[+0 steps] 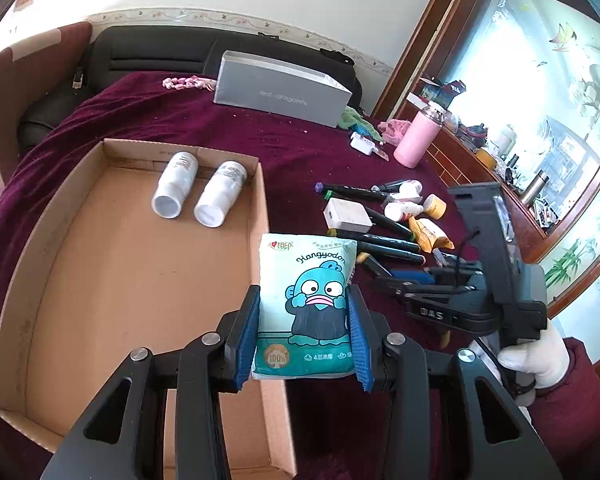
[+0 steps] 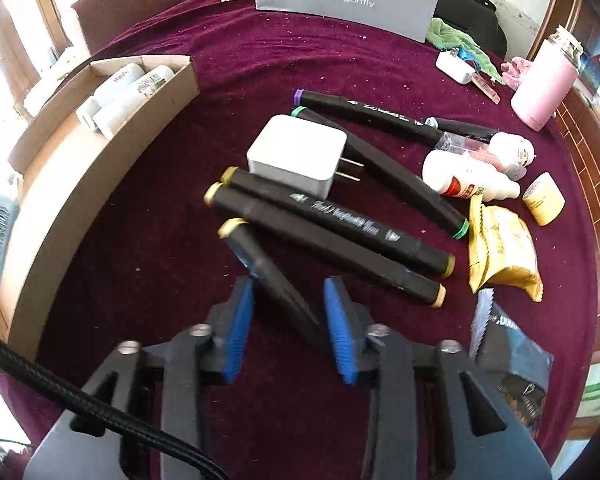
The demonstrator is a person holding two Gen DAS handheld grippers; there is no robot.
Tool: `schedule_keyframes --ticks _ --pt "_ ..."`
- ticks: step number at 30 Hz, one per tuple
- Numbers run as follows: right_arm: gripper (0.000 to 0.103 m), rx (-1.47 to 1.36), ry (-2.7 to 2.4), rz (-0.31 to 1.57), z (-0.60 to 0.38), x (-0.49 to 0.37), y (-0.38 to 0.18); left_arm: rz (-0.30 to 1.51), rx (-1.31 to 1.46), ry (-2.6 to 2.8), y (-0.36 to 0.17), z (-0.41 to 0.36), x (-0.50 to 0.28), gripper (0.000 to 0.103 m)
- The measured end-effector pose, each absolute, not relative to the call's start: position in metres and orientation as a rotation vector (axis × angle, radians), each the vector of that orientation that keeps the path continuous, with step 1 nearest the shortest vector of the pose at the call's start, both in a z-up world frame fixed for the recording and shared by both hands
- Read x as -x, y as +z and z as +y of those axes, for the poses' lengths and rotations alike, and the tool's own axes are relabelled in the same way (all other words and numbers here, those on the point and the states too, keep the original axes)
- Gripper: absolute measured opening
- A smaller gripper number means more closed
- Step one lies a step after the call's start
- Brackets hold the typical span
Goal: Organize objects
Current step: 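Grasp a black marker with the right tool, then lower the tissue pack and marker into the tray and open both tools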
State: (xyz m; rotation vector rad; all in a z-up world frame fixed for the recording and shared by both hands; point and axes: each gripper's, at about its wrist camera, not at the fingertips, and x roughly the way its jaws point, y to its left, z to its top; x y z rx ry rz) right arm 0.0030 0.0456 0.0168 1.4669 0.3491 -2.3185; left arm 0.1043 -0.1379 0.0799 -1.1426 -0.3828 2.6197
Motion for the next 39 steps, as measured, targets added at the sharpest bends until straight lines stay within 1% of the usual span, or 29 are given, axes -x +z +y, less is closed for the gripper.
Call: schedule_keyframes --ticks 2,6,12,15,23,28,33,39 --pt "0.013 -1.478 -2.317 0.327 0.047 -0.007 0.018 -0.399 1.137 2.629 0.081 -0.143 -0.107 0.035" --pt "0.013 -1.473 -2.316 0.207 0.057 -0.012 0.025 -0.428 1.135 2.638 0.08 -0.152 -0.111 0.035" --pt "0.013 -1.392 -2.251 -0.117 0.082 -0.026 0.047 -0.461 1.122 2.662 0.082 -0.163 -0.12 0.035" --pt "0.013 -1.341 -2.227 -0.198 0.082 -0.034 0.06 -0.477 1.108 2.681 0.084 -0.171 -0.125 0.035" --pt "0.013 -1.172 -2.24 -0.2 0.054 -0.056 0.102 -0.506 1.068 2.764 0.092 -0.205 -0.13 0.035" --pt "0.013 -1.099 -2.2 -0.178 0.026 -0.058 0.126 -0.458 1.054 2.843 0.099 -0.228 -0.122 0.035" --pt "0.013 -1.095 -2.144 -0.157 -0.003 -0.053 0.131 -0.37 1.069 2.905 0.099 -0.241 -0.105 0.035" --pt "0.013 -1.161 -2.067 -0.141 -0.047 -0.035 0.113 -0.304 1.129 2.937 0.09 -0.256 -0.071 0.035"
